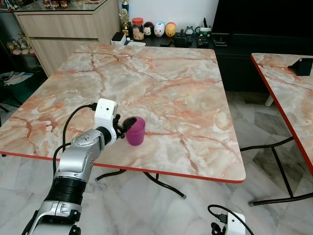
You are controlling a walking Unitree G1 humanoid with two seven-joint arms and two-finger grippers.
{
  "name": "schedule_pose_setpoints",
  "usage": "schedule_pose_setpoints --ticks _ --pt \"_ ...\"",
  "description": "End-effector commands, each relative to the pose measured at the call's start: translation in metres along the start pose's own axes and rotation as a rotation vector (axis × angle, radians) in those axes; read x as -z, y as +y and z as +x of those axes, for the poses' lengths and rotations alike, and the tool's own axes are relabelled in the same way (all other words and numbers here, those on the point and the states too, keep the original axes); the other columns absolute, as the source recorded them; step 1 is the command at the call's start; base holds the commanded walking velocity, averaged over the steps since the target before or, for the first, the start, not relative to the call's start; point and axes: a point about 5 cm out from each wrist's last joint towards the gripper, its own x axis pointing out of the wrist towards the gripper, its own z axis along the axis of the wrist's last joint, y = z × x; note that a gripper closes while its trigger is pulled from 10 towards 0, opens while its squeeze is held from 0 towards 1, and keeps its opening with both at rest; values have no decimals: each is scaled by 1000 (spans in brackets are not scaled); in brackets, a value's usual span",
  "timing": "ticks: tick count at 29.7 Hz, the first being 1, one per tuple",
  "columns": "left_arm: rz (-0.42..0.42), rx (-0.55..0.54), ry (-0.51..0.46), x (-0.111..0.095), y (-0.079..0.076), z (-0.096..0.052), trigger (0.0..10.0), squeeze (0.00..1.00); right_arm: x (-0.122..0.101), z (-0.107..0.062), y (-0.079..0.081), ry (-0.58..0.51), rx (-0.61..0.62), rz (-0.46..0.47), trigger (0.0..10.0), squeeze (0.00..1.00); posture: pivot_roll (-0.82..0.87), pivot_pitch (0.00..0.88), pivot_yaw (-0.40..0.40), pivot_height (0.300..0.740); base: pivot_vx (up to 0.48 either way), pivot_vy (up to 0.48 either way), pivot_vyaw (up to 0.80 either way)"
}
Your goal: Setting the table
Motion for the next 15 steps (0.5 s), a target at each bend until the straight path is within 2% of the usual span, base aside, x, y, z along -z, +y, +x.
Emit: schedule_pose_setpoints --ticks 1,6,15 --pt "-19 -45 24 -1 7 -1 10000 0 3 -1 1 16 -9 -7 10000 0 96 0 11 724 0 0 0" --pt "-58 -81 22 -2 9 0 10000 0 4 -1 1 20 -12 -6 10000 0 96 0 12 724 0 0 0" --pt "-67 -90 32 -4 9 2 10000 0 4 -1 3 21 -14 -6 10000 0 90 0 17 724 0 0 0"
